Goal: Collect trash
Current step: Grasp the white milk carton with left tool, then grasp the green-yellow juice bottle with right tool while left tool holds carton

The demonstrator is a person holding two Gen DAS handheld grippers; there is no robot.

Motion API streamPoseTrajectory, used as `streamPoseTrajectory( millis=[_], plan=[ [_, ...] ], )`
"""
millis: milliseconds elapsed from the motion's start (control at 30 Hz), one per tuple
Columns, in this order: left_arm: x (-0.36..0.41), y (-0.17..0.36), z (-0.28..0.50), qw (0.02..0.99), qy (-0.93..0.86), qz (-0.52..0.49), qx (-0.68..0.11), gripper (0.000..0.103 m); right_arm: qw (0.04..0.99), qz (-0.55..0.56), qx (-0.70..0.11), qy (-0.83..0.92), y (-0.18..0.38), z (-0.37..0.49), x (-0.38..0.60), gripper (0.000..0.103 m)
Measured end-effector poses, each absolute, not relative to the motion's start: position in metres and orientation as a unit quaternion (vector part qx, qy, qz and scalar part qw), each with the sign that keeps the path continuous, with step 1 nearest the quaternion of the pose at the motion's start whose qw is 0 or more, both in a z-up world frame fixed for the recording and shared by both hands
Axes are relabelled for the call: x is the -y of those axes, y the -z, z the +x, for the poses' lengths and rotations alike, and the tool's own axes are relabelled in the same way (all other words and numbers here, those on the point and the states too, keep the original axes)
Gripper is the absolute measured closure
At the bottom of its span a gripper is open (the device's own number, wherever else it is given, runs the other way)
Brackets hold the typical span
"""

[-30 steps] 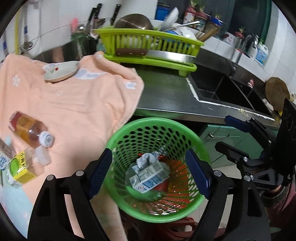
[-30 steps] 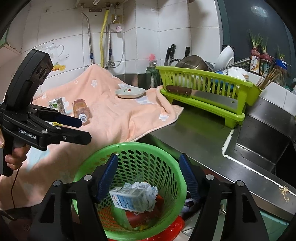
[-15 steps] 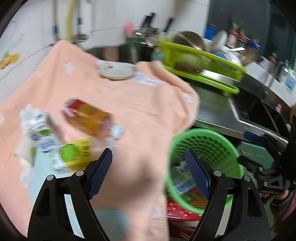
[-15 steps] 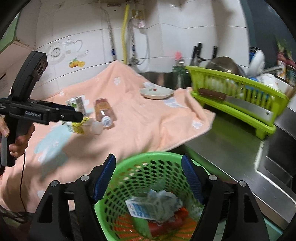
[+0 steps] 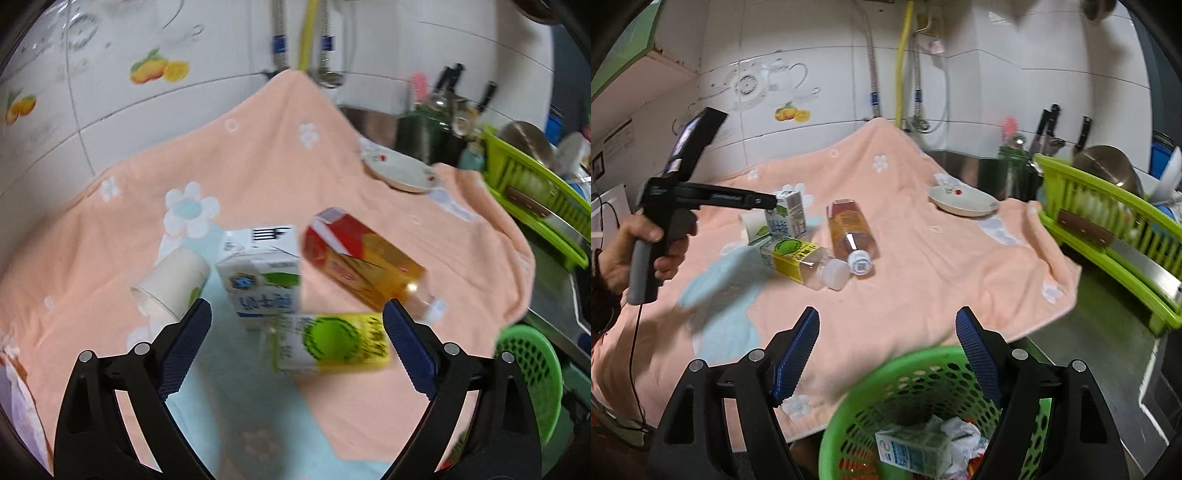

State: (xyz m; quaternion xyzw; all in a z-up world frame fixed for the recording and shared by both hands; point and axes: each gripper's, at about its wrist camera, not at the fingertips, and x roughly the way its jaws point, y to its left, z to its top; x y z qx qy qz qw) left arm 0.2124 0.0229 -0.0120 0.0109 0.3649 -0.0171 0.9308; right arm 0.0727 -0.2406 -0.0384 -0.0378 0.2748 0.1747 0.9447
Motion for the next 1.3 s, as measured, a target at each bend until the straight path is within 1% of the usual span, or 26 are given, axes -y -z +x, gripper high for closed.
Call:
streamPoseTrajectory(
  millis=[467,733,800,867,933,1000,1300],
  plan=[
    [-0.039,0.045,0.269,0.924,-0.016,-0.004,-0.382,0.009,0.93,-0.073,-0.287,-0.216,0.046,0.105,0.199,0.029],
    [-0.049,0.056,0.284,0.926,-0.03,-0.038,-0.375,0.01,0.921,-0.103,-0.295,-0.234,0.053,0.118,0.178,0.029],
    [-0.051,0.058,0.287,0.926,-0.026,-0.042,-0.373,0.013,0.919,-0.109,-0.297,-0.237,0.054,0.122,0.174,0.029],
    [-0.053,0.06,0.288,0.927,-0.019,-0.046,-0.372,0.018,0.916,-0.114,-0.299,-0.242,0.055,0.125,0.17,0.028],
    [-0.055,0.061,0.29,0.927,-0.012,-0.049,-0.372,0.031,0.913,-0.12,-0.3,-0.247,0.056,0.128,0.167,0.027],
    [-0.056,0.062,0.29,0.927,-0.001,-0.05,-0.371,0.039,0.91,-0.127,-0.302,-0.254,0.056,0.131,0.163,0.027],
    [-0.068,0.046,0.279,0.935,0.004,-0.05,-0.352,0.04,0.89,-0.159,-0.309,-0.295,0.057,0.153,0.14,0.027]
  ],
)
